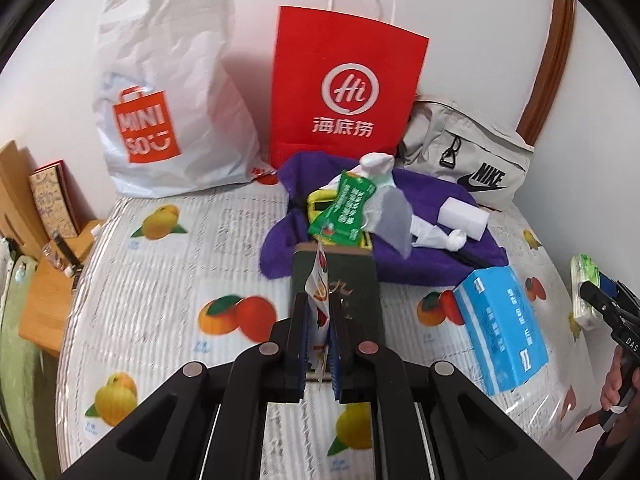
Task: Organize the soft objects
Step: 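Carry the sachet with the left gripper while the right gripper carries the leaf-print pack toward the purple towel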
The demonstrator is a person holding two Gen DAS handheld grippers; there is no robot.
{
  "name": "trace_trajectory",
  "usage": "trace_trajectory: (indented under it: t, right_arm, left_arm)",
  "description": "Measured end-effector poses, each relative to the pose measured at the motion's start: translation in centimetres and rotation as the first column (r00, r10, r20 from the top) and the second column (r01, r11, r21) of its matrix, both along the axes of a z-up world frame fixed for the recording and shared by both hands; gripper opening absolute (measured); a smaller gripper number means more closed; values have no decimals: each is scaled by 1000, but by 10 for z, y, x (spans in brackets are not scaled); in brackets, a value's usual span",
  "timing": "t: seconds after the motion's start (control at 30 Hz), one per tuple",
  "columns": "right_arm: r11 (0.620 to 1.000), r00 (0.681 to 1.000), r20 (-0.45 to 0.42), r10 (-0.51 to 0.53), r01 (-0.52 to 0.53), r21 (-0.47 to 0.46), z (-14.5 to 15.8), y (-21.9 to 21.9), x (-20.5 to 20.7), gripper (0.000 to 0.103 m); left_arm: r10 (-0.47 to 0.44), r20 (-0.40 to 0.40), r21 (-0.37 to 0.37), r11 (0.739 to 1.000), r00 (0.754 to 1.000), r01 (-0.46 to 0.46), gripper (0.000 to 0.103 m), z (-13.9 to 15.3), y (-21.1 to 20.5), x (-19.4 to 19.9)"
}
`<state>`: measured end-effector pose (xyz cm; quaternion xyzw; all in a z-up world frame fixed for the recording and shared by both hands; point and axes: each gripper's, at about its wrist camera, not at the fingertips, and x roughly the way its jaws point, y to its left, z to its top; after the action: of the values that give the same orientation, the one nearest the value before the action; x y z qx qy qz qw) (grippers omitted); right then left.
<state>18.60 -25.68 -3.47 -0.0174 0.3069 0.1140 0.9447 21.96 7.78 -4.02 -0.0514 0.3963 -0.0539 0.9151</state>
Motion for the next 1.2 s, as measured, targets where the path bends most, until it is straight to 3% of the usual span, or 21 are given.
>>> trace_trajectory:
  t: [0.63, 1.2]
  right_arm:
    - [998, 997, 58, -54, 55, -23, 26, -3, 43, 63]
    - [999, 1000, 23, 17, -16, -33, 9, 26, 108, 63]
  left_arm:
    - [-162, 7, -37, 986, 987, 162, 9, 6, -55, 70]
    - [-59, -28, -38, 998, 998, 58, 9, -8, -14, 112]
